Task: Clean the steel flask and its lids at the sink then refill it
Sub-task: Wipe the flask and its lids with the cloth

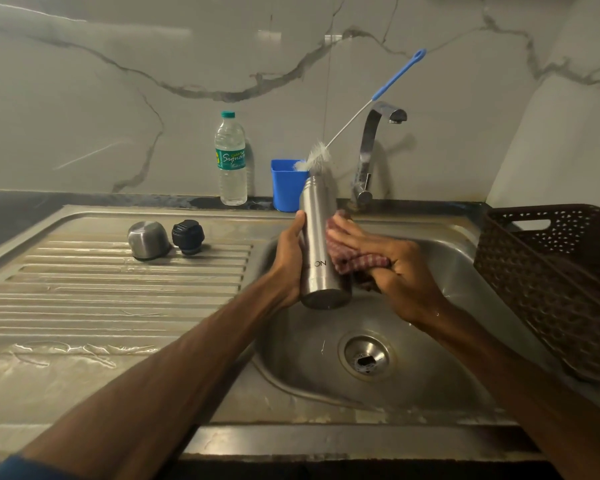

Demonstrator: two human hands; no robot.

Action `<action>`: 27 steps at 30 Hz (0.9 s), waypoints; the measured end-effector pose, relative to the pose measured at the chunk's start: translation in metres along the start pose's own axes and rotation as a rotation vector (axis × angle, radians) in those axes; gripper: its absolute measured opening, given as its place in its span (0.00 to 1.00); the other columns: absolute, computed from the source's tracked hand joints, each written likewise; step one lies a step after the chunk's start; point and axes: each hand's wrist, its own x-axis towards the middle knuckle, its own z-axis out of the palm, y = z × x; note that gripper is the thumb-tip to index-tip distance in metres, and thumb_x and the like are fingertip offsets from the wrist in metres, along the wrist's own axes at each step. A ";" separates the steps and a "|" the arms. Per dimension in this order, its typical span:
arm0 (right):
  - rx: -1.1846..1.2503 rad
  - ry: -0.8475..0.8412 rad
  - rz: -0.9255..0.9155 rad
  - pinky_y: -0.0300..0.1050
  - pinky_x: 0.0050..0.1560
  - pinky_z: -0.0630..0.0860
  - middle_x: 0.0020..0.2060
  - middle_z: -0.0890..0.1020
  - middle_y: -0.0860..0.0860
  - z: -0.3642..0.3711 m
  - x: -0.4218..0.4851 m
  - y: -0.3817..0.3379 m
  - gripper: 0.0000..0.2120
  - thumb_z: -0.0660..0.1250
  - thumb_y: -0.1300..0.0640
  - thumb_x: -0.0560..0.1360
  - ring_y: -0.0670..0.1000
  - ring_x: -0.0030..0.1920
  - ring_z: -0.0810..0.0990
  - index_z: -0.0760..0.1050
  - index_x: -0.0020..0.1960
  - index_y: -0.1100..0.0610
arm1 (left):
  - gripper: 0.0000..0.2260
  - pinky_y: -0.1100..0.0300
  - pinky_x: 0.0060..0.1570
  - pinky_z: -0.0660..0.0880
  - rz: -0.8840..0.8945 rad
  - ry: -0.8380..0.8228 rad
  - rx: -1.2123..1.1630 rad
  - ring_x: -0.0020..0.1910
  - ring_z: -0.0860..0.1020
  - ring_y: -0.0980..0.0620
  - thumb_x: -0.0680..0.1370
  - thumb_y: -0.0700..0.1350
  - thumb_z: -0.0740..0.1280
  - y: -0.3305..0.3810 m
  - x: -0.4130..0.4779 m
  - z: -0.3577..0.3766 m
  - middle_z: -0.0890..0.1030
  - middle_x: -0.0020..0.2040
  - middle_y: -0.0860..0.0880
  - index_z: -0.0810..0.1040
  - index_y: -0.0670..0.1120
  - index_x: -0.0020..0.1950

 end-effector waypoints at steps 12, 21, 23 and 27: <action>-0.065 -0.055 -0.104 0.52 0.78 0.65 0.74 0.74 0.50 -0.002 0.006 0.013 0.28 0.61 0.73 0.74 0.49 0.77 0.68 0.77 0.71 0.58 | 0.26 0.54 0.34 0.83 -0.011 -0.018 0.010 0.38 0.86 0.46 0.85 0.62 0.56 -0.002 -0.006 0.002 0.87 0.47 0.40 0.77 0.44 0.70; -0.125 0.023 -0.092 0.44 0.76 0.67 0.73 0.75 0.51 -0.005 0.009 0.017 0.25 0.60 0.67 0.75 0.50 0.76 0.70 0.77 0.70 0.58 | 0.25 0.57 0.35 0.82 0.006 -0.044 0.054 0.37 0.85 0.48 0.85 0.61 0.55 -0.004 -0.009 0.010 0.87 0.46 0.41 0.78 0.44 0.67; -0.146 0.039 -0.094 0.48 0.78 0.65 0.73 0.75 0.51 -0.007 0.013 0.019 0.26 0.60 0.67 0.74 0.50 0.77 0.69 0.77 0.71 0.59 | 0.26 0.56 0.36 0.82 0.007 -0.049 0.064 0.38 0.85 0.48 0.85 0.62 0.56 -0.004 -0.009 0.009 0.87 0.47 0.41 0.77 0.43 0.68; -0.127 0.213 0.091 0.58 0.74 0.71 0.77 0.70 0.51 -0.008 0.017 0.030 0.33 0.59 0.67 0.72 0.50 0.76 0.70 0.69 0.77 0.55 | 0.27 0.58 0.33 0.81 -0.005 -0.104 0.174 0.35 0.84 0.49 0.85 0.62 0.55 -0.010 -0.013 0.016 0.86 0.42 0.42 0.78 0.39 0.65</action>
